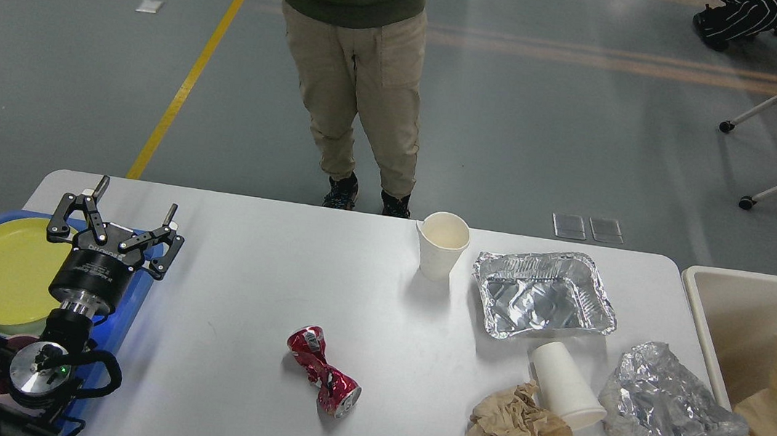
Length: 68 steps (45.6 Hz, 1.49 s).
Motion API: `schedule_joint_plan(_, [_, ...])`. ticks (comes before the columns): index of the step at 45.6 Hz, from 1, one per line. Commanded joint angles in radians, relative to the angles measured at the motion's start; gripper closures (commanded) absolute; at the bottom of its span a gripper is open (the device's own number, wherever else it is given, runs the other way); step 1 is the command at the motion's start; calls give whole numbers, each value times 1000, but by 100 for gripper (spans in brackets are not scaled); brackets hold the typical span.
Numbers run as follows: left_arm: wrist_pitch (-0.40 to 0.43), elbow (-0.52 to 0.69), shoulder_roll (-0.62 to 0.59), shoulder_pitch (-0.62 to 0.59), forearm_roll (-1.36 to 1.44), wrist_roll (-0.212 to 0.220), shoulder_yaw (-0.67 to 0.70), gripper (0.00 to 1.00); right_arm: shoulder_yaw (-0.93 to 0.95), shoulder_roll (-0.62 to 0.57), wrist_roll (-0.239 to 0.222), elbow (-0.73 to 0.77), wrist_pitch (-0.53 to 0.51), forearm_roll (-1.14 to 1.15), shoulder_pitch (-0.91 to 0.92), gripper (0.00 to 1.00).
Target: Tidy desktop
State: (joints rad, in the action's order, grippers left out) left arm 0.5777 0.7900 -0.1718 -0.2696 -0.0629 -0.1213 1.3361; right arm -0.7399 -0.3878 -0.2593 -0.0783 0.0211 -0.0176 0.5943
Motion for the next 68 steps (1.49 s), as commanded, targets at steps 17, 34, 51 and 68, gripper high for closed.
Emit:
schedule_joint_plan(17, [1,0,0,1,0,0,0,4,11,96,-1,28,49,-18,-87,100])
schedule_joint_plan(34, [-1,0,0,1,0,0,0,4,7,87,-1,23,53,-18,-90,0])
schedule_joint_plan(51, [-1,0,0,0,0,0,0,4,-2,-20,-12,-67,14,2,8,0])
schedule_joint_plan(68, [1,0,0,0,0,0,0,4,-349,-220,-15,-653,-219,87,634,0])
